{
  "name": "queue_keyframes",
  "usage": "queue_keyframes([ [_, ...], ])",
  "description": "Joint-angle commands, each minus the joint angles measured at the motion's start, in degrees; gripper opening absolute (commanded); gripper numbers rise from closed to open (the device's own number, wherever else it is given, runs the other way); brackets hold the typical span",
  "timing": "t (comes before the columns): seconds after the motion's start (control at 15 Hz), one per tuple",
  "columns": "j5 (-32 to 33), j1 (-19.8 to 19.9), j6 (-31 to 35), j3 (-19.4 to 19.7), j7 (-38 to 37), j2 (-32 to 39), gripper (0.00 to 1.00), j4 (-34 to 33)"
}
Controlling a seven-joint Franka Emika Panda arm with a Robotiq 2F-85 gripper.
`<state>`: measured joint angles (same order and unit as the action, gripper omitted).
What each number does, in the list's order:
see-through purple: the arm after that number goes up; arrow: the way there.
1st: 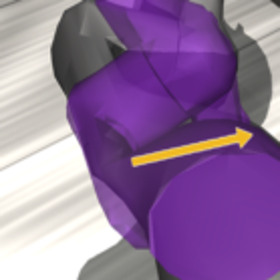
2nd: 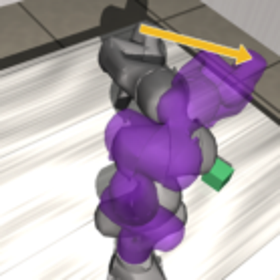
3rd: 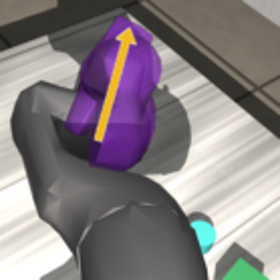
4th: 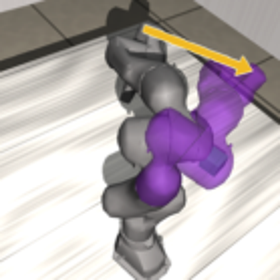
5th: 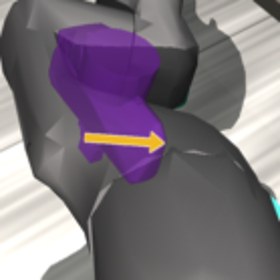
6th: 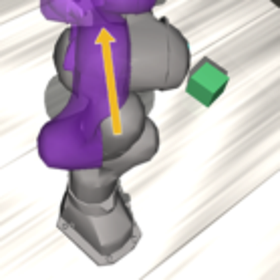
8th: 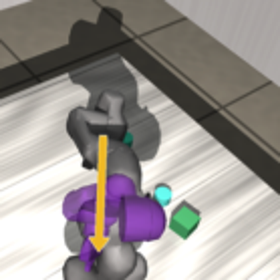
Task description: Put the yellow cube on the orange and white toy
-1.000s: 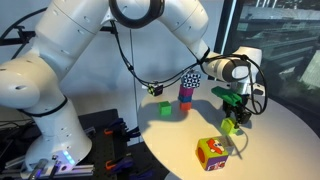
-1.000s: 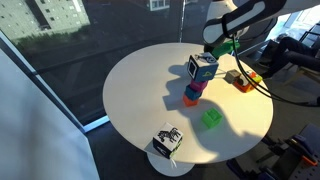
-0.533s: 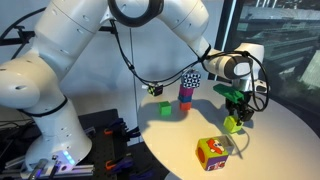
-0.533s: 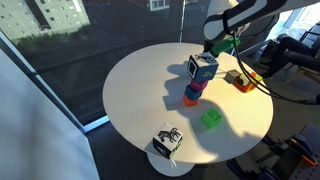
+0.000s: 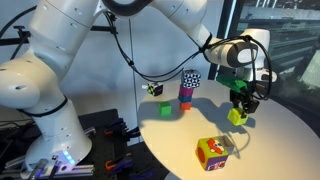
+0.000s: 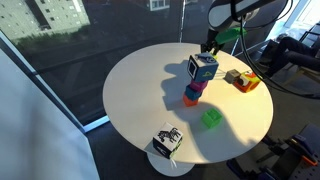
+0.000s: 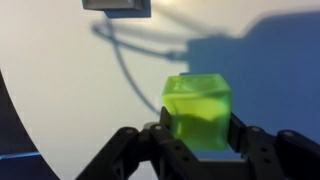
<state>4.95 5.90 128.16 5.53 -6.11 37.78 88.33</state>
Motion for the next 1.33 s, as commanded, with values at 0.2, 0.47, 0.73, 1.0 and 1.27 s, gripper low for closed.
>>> queue_keyframes([
  [0.2,0.77,-1.12,-0.89,2.81,-4.24,-9.07,0.28,8.70],
  [0.47,1.46,-1.15,-0.32,3.93,-5.29,-14.25,0.28,14.78],
  [0.73,3.25,-1.26,0.53,4.96,-5.96,-18.99,0.28,20.67],
  [1.0,5.68,-0.88,1.41,5.58,-6.37,-22.81,0.28,25.86],
  [1.27,7.11,-0.24,2.39,6.14,-6.68,-25.52,0.28,30.25],
])
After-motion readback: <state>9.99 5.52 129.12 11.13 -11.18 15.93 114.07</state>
